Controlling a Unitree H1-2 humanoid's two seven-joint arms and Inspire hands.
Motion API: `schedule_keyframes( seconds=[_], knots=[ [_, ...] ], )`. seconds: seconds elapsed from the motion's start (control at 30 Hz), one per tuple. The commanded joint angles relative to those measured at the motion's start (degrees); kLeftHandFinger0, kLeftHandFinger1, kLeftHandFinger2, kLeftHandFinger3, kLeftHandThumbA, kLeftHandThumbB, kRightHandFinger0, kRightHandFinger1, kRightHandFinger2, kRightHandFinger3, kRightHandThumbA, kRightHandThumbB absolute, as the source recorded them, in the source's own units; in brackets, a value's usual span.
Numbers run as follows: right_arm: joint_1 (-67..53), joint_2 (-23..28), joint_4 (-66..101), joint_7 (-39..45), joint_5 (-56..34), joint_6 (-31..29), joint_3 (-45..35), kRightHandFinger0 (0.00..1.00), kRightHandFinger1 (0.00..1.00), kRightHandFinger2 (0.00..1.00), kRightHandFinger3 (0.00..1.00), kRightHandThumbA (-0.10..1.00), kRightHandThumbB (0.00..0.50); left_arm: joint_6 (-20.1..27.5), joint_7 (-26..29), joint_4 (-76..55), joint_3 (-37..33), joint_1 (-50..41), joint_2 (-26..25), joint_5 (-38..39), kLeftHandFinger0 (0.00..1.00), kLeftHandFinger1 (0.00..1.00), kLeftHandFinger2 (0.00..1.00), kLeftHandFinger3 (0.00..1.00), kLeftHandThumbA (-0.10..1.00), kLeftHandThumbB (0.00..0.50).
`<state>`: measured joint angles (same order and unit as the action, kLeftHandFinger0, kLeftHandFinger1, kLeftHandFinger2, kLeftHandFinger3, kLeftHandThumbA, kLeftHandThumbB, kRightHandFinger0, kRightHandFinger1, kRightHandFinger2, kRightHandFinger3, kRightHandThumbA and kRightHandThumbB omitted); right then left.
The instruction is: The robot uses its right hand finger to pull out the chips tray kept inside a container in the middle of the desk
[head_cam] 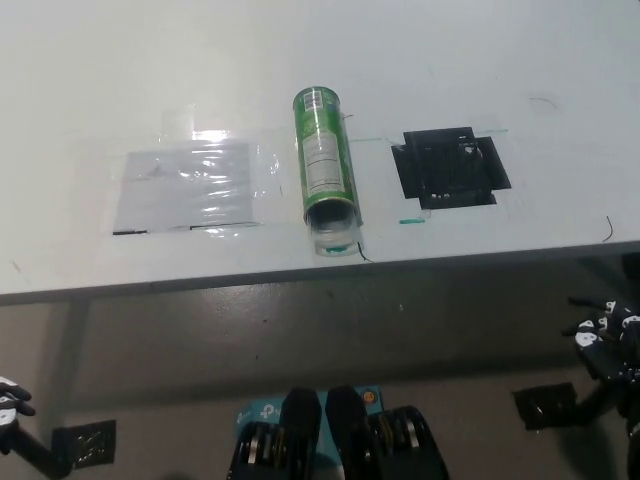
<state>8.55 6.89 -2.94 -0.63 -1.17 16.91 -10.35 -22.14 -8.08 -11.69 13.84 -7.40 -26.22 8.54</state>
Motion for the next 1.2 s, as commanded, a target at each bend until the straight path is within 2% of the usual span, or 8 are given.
schedule_keyframes(
  seconds=[0.0, 0.1, 0.3, 0.63, 0.83, 1.0, 1.07, 1.17],
  knots=[
    [3.2, 1.1, 3.8, 1.0, -1.1, 0.7, 0.6, 0.02, 0.05, 0.34, 0.61, -0.06, 0.135, -0.7, -0.6, -2.1, 0.8, -0.1, -0.4, 1.0, 0.22, 0.26, 0.35, 0.69, -0.10, 0.000],
    [6.4, 1.4, 5.4, 1.7, -0.7, 1.3, 1.9, 0.10, 0.15, 0.39, 0.64, -0.06, 0.132, 0.2, -0.8, -1.7, 0.5, -0.1, -0.6, 0.5, 0.21, 0.25, 0.34, 0.64, -0.10, 0.000],
    [12.5, 2.6, 6.9, 3.3, 0.7, 0.3, 6.2, 0.01, 0.08, 0.42, 0.63, -0.03, 0.104, -0.6, -0.7, -2.3, 0.6, -0.3, -0.8, 0.4, 0.21, 0.24, 0.33, 0.62, -0.10, 0.000],
    [23.1, 2.1, 3.7, 4.3, 3.3, -2.1, 12.7, 0.00, 0.00, 0.34, 0.61, -0.04, 0.114, -1.0, -0.6, -2.4, 0.9, -0.2, -0.9, 0.7, 0.20, 0.23, 0.32, 0.62, -0.10, 0.000],
    [26.4, 3.3, 0.9, 5.2, 7.8, -3.2, 18.2, 0.00, 0.00, 0.42, 0.64, 0.00, 0.109, -0.5, -0.7, -2.4, 0.9, -0.2, -0.9, 0.6, 0.21, 0.24, 0.34, 0.66, -0.10, 0.000],
    [28.7, 4.6, -3.3, 5.5, 11.8, -9.0, 23.4, 0.00, 0.00, 0.47, 0.67, -0.02, 0.111, -0.4, -0.9, -2.1, 0.7, 0.1, -1.2, 0.4, 0.22, 0.25, 0.36, 0.66, -0.10, 0.000],
    [30.4, 3.9, -5.9, 6.6, 11.8, -9.9, 24.9, 0.00, 0.00, 0.51, 0.71, -0.04, 0.143, -0.8, -1.0, -2.2, 0.8, 0.2, -1.4, 0.6, 0.21, 0.25, 0.35, 0.66, -0.10, 0.004],
    [31.7, 3.8, -7.1, 7.4, 12.7, -9.6, 26.5, 0.00, 0.01, 0.56, 0.78, -0.03, 0.138, -1.3, -1.0, -2.1, 1.1, 0.5, -1.5, 0.9, 0.22, 0.24, 0.34, 0.66, -0.10, 0.005]
  ],
)
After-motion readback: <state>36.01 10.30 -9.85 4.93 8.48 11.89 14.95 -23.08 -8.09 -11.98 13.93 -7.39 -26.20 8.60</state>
